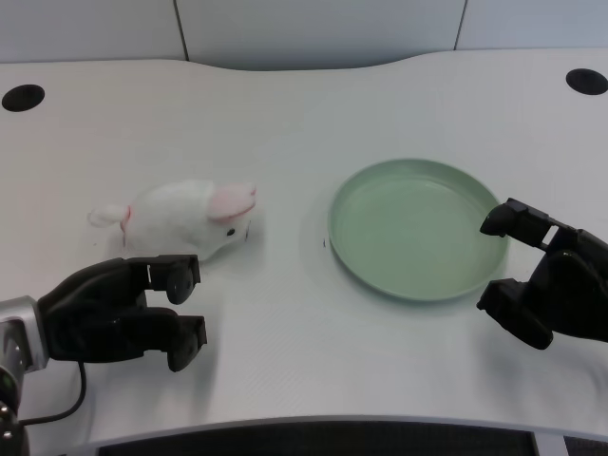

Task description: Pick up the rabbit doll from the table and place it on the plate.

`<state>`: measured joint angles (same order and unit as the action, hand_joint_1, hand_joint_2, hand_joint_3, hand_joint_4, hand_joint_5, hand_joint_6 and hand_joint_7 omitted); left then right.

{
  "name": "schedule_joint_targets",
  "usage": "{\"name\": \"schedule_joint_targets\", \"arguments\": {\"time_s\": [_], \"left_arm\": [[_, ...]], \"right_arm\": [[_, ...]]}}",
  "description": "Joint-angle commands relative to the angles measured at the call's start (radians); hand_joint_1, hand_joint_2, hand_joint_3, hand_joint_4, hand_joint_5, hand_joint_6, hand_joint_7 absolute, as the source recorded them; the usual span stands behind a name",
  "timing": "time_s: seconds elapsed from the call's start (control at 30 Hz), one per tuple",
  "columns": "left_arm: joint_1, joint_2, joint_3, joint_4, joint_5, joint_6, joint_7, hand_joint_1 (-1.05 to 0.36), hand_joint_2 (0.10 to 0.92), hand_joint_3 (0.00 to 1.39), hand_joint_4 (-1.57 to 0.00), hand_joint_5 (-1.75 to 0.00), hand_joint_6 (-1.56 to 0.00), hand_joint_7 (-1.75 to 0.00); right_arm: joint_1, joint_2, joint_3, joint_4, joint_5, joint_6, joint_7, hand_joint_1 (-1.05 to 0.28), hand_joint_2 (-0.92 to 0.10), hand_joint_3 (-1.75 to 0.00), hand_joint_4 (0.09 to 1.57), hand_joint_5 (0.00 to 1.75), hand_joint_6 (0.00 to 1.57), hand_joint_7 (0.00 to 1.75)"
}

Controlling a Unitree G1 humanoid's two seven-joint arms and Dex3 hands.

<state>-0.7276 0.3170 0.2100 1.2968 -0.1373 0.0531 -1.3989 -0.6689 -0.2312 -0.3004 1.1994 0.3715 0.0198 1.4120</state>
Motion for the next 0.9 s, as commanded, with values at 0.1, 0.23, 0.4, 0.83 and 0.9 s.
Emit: {"name": "schedule_joint_targets", "arguments": {"time_s": [0.1,0.23,0.4,0.83,0.9], "left_arm": [[-0.004,0.014,0.011,-0.003,-0.014,-0.005,-0.010,-0.33,0.726,0.06,-0.64,-1.75,-0.66,-1.47],[-0.002,0.015,0.009,-0.004,-0.018,-0.012,-0.012,-0.34,0.726,0.06,-0.65,-1.75,-0.68,-1.45],[-0.004,0.016,0.004,-0.005,-0.014,-0.019,-0.004,-0.34,0.722,0.06,-0.66,-1.75,-0.70,-1.44],[0.041,-0.017,0.030,-0.085,-0.030,-0.240,0.171,-0.44,0.758,0.09,-0.62,-1.75,-0.52,-1.72],[0.065,-0.030,0.027,-0.139,-0.029,-0.380,0.220,-0.52,0.839,0.09,-0.52,-1.74,-0.50,-1.64]], "right_arm": [[-0.011,-0.011,-0.003,-0.005,-0.002,-0.005,0.006,-0.55,-0.88,0.00,1.03,1.75,0.93,1.34],[-0.011,-0.012,-0.003,-0.003,-0.002,-0.007,0.008,-0.55,-0.88,-0.01,1.04,1.75,0.90,1.35],[-0.012,-0.010,-0.006,-0.001,0.001,-0.007,0.015,-0.54,-0.88,0.00,1.03,1.75,0.91,1.29],[-0.012,-0.010,-0.005,-0.004,0.000,0.013,0.002,-0.56,-0.87,0.00,1.03,1.75,0.94,1.25],[-0.013,-0.010,-0.002,-0.004,-0.003,0.014,0.004,-0.54,-0.87,-0.01,1.03,1.75,0.94,1.29]]}}
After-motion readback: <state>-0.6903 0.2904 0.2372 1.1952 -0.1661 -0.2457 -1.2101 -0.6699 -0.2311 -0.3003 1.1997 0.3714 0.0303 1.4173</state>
